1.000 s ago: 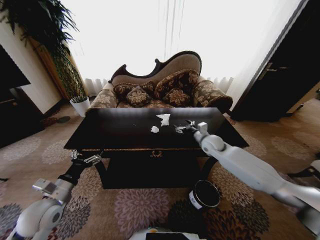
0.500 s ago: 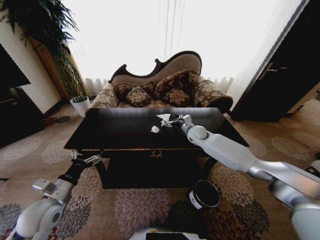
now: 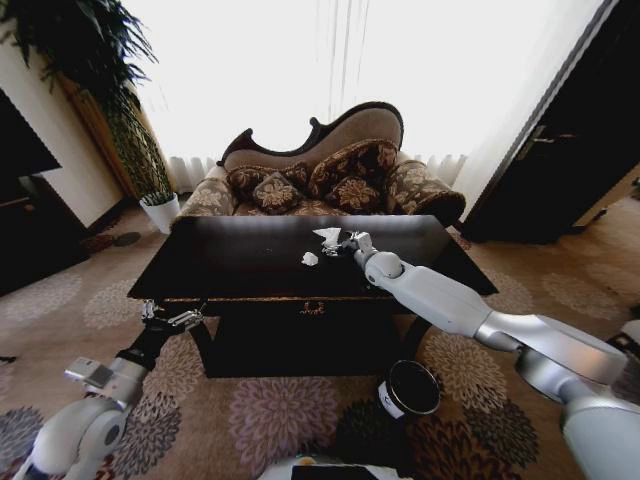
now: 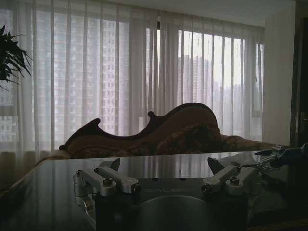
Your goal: Move to the front of the table and place the trash on the table into the trash bin.
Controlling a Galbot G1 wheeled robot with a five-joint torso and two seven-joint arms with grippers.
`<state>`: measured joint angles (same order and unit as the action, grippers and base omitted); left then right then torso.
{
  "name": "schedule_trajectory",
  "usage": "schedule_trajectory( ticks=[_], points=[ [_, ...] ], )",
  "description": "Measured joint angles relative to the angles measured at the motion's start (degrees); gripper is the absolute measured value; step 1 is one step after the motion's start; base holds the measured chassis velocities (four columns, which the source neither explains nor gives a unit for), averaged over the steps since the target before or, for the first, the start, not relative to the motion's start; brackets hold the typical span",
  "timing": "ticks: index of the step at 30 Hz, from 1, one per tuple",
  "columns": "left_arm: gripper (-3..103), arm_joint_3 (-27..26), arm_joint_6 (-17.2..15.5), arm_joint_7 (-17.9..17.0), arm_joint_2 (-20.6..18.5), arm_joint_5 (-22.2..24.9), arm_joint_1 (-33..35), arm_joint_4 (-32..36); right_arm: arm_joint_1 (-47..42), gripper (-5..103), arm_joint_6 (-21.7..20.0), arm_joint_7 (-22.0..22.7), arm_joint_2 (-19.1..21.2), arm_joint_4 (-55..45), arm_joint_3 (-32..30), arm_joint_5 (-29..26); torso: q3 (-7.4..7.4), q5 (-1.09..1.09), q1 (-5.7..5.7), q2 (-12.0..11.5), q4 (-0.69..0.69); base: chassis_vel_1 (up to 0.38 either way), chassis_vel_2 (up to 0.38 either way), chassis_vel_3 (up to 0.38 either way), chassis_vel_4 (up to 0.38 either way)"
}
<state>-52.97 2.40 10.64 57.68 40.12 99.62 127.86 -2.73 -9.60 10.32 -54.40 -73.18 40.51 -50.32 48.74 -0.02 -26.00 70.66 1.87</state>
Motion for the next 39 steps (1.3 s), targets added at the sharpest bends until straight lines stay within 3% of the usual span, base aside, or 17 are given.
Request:
schedule_trajectory(
  ticks=[3,6,14,22,24,26,30,39],
  points=[
    [100,0.0,0.0,0.0,0.0,0.0,0.0,0.0,-0.23,95,0.11,-0.23,0.03,-0.13,-0.06,0.09,0.0,0.0,0.0,0.0,0.0,0.0,0.0,0.0,0.0],
    [100,0.0,0.0,0.0,0.0,0.0,0.0,0.0,-0.57,80,0.22,-0.43,0.12,-0.31,-0.18,0.27,0.0,0.0,0.0,0.0,-0.01,0.0,0.0,0.0,0.0],
    [100,0.0,0.0,0.0,0.0,0.0,0.0,0.0,-1.27,57,0.29,-0.48,0.64,-1.09,-0.61,0.43,0.0,0.0,0.0,0.0,-0.02,0.0,0.0,0.0,0.0],
    [100,0.0,0.0,0.0,0.0,0.0,0.0,0.0,-2.74,20,0.27,-0.44,1.75,-2.65,-1.77,0.45,0.01,0.0,0.0,0.0,-0.01,0.0,0.0,0.0,0.0],
    [100,0.0,0.0,0.0,0.0,0.0,0.0,0.0,-2.96,20,0.27,-0.4,1.86,-2.85,-1.94,0.45,0.01,0.0,0.0,0.0,-0.01,0.0,0.0,0.0,0.0],
    [100,0.0,0.0,0.0,0.0,0.0,0.0,0.0,-3.47,9,0.25,-0.31,2.23,-3.43,-2.43,0.42,0.01,0.01,0.0,0.0,-0.01,0.0,0.0,0.0,0.0],
    [100,0.0,0.0,0.0,0.0,0.0,0.0,0.0,-3.75,1,0.21,-0.17,2.6,-4.04,-2.86,0.18,0.01,0.01,0.0,0.0,-0.01,0.0,0.0,0.0,0.0],
    [100,0.0,0.0,0.0,0.0,0.0,0.0,0.0,-3.77,0,-0.06,0.74,3.79,-6.29,-3.87,-1.36,0.02,0.01,-0.01,0.0,0.0,0.0,0.0,0.0,0.0]
  ],
)
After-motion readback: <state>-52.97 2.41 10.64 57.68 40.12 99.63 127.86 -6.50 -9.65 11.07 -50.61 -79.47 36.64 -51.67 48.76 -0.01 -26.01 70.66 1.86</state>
